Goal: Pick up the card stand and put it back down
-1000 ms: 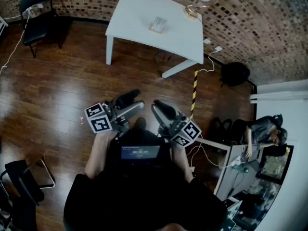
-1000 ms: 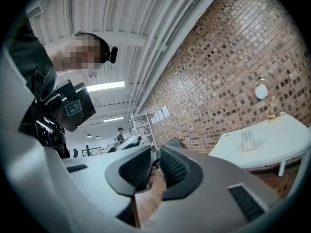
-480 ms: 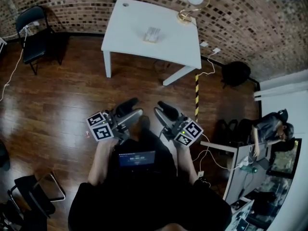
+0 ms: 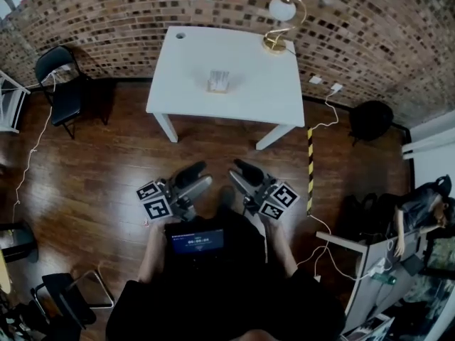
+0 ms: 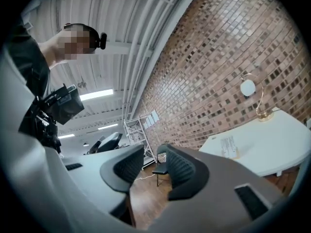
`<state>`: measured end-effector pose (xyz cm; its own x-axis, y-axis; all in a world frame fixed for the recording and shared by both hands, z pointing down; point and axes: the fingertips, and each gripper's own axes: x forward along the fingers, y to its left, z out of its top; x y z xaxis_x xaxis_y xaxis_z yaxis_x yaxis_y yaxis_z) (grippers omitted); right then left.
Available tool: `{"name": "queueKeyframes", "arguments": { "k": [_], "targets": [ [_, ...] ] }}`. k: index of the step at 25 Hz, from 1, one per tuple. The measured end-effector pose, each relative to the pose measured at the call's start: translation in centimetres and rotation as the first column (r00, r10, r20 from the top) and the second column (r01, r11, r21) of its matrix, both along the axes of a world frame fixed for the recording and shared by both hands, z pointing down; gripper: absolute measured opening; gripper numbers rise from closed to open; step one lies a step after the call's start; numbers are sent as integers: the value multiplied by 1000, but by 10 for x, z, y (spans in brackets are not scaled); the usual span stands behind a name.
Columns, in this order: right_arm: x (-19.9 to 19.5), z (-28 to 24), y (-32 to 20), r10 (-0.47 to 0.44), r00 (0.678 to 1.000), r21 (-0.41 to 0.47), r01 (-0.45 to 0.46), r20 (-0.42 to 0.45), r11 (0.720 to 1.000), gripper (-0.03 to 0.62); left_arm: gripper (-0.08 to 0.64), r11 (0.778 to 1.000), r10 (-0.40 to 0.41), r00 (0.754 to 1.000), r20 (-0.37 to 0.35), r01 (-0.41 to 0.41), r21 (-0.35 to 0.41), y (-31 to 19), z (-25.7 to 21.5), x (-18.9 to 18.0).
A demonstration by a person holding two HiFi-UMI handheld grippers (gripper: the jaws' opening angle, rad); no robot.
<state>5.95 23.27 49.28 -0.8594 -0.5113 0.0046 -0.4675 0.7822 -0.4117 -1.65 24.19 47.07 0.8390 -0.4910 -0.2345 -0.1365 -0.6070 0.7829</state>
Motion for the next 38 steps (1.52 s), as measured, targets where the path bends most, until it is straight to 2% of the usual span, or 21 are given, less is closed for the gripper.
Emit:
{"name": "queueKeyframes", "arguments": {
  "k": [4, 11, 15, 21, 26, 30, 31, 35, 38],
  "targets": [
    [37, 2, -35, -25, 999, -16, 25, 38, 1000, 161, 255, 999, -36, 999, 37, 37, -24, -37, -3, 30],
    [87, 25, -81, -52, 998, -47, 53, 27, 997, 161, 255, 998, -48, 994, 97, 52, -41, -77, -1, 69],
    [92, 24, -101, -39, 998, -51, 42, 55, 998, 161, 255, 998, -43, 993, 114, 47, -37, -100, -5, 76],
    [80, 38, -136, -25, 1000, -72, 26, 15, 997, 163, 255, 999, -16, 997, 77, 19, -40, -146, 4, 68],
    [62, 55, -185, 21, 996, -90, -29, -86, 996, 178, 255, 999, 1, 1000, 9, -1, -37, -209, 14, 41],
    [38, 70, -237, 53, 982, -87, -70, -183, 994, 196, 255, 1000, 25, 1000, -6, -25, 5, -265, 5, 14],
    [34, 76, -251, 59, 975, -82, -79, -215, 993, 216, 255, 999, 33, 999, -7, -33, 9, -277, 5, 8],
    [24, 101, -294, 79, 938, -65, -107, -338, 992, 218, 255, 997, 72, 997, -18, -72, 2, -310, 9, -16],
    [17, 119, -316, 80, 908, -92, -129, -410, 987, 218, 255, 996, 87, 996, -15, -87, -16, -332, 17, -29]
  ]
}}
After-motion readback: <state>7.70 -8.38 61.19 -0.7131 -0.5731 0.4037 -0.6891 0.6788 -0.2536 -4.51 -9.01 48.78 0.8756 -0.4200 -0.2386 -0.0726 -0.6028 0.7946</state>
